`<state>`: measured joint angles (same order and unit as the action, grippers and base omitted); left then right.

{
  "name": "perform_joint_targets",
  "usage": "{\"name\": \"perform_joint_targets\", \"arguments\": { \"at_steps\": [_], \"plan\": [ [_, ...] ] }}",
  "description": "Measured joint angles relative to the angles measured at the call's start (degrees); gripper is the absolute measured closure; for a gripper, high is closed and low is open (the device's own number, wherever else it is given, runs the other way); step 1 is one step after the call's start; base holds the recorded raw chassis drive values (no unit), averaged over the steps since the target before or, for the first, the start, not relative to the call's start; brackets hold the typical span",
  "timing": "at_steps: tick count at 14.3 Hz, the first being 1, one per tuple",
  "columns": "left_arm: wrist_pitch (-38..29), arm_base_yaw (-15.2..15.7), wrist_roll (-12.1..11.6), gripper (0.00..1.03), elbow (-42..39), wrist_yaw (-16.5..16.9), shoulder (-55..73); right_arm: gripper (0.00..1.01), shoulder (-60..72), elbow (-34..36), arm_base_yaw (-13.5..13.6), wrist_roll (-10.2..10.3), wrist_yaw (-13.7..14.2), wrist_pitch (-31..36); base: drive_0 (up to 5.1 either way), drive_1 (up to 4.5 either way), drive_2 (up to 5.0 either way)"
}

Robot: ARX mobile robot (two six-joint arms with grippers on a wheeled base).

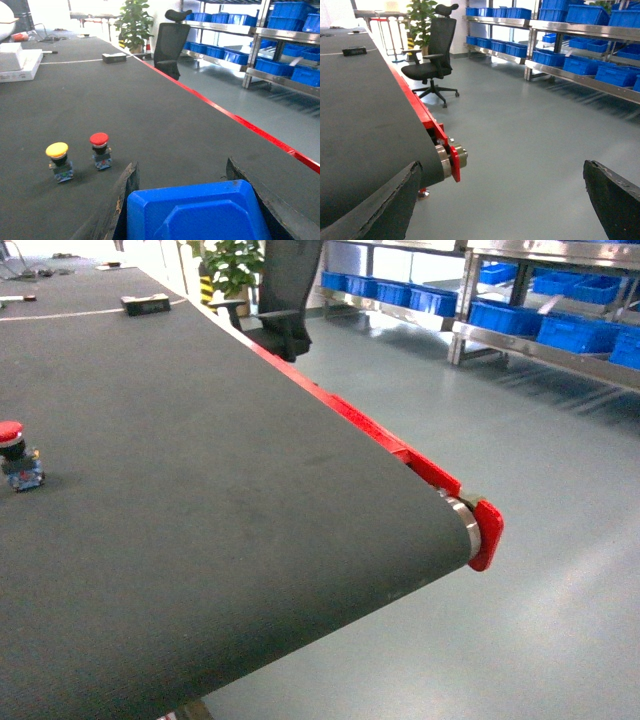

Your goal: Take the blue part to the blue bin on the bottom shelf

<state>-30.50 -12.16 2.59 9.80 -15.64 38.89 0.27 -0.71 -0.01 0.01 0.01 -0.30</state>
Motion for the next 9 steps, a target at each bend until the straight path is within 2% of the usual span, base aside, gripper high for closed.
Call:
{"name": "perform_joint_targets", "arguments": {
  "at_steps": [9],
  "plan": [
    [0.02,0.04,0.0,0.59,0.0,-0.02,0.0,0.03,0.0,0.0,0.0,0.0,0.0,-0.02,-1.7,-1.66,-1.7]
  ]
}}
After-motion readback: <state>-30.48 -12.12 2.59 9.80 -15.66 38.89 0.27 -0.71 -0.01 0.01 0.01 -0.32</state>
